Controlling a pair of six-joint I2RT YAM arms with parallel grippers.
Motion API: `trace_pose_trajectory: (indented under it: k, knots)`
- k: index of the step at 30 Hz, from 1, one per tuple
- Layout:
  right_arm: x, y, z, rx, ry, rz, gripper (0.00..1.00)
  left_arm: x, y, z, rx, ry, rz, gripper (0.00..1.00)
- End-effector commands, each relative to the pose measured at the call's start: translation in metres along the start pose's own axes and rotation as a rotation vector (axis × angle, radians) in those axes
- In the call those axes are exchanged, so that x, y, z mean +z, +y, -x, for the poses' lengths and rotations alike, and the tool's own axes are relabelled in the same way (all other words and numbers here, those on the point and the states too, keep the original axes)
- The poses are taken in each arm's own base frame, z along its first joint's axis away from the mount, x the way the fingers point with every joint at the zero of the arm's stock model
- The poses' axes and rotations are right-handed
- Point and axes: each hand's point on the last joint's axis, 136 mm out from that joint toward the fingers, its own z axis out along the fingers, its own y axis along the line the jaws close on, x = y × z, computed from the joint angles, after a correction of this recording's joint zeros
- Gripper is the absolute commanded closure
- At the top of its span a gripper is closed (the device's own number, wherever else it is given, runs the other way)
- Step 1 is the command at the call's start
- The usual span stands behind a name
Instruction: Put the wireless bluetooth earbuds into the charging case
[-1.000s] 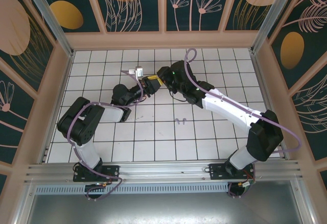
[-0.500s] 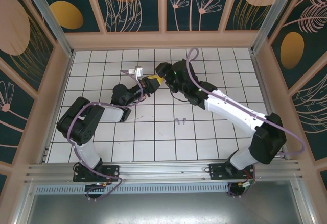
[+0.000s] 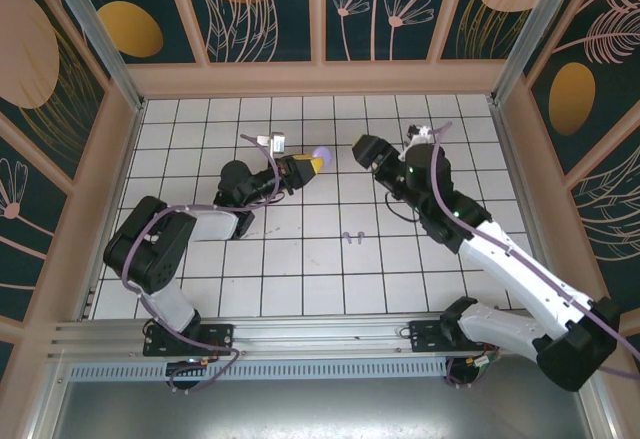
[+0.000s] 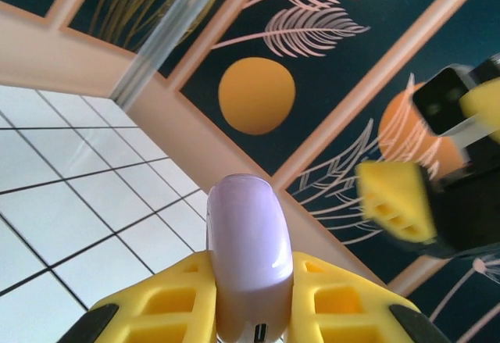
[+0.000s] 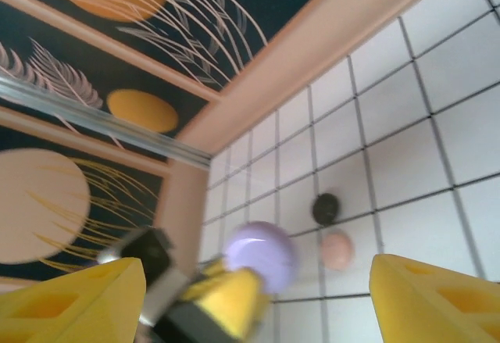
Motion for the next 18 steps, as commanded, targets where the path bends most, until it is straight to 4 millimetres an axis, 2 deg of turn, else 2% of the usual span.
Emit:
trace_pose_trajectory:
  k: [1,3,8,18]
  knots:
    - [-0.01,0.012,-0.011,-0.226,0.038,0.124,0.24,-0.007,-0.025,-0.004,0.05,0.06,-0.069,1.0]
    - [-0.012,0.011,-0.021,-0.339,0.062,0.168,0.24,-0.009,-0.03,-0.008,0.046,0.089,-0.085,1.0]
    - [-0.009,0.012,-0.038,-0.496,0.104,0.238,0.25,-0.011,-0.041,-0.013,0.036,0.14,-0.126,1.0]
    - [0.017,0.024,-0.049,-0.543,0.173,0.29,0.27,-0.01,-0.047,-0.014,0.036,0.176,-0.139,1.0]
